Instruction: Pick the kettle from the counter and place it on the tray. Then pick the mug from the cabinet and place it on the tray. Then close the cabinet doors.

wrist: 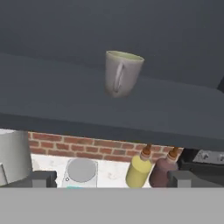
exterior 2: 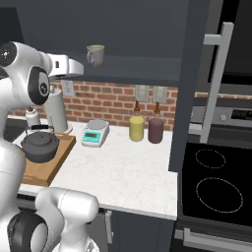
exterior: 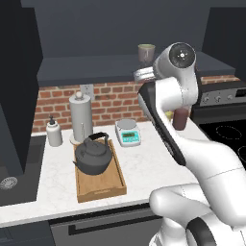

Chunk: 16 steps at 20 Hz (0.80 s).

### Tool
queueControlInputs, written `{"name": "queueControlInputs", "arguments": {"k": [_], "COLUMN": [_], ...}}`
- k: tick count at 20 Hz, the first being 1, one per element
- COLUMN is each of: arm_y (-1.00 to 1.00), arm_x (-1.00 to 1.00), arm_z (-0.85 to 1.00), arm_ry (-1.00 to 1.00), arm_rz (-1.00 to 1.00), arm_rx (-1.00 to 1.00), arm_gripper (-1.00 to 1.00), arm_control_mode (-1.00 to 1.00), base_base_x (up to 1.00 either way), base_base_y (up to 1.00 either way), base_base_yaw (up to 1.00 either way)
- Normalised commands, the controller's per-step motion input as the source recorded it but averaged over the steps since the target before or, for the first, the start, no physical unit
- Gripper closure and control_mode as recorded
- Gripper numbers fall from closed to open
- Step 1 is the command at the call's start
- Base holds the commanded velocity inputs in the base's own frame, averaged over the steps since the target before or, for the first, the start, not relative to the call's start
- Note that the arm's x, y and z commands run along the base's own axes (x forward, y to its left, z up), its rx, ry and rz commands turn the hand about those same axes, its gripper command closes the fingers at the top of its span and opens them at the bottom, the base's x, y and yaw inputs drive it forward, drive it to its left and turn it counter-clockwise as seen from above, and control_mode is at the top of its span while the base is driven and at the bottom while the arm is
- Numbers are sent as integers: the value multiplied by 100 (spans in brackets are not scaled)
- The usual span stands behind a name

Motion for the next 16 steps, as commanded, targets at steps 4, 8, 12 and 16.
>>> {"name": "queueControlInputs", "arguments": {"k": [4, 8, 12, 16], "arm_y": [-24, -22, -25, -5], "arm_x": [39, 38, 50, 52], "arm_z": [23, 22, 14, 4], "arm_ry": [0, 0, 3, 4], "arm_rz": [-25, -20, -12, -7], "arm_rx": [6, 11, 15, 15], "arm_gripper": [-100, -100, -100, -100], "arm_control_mode": [-100, -100, -100, -100], "base_base_x": [0, 0, 0, 0], "base_base_y": [0, 0, 0, 0], "base_base_yaw": [0, 0, 0, 0]}}
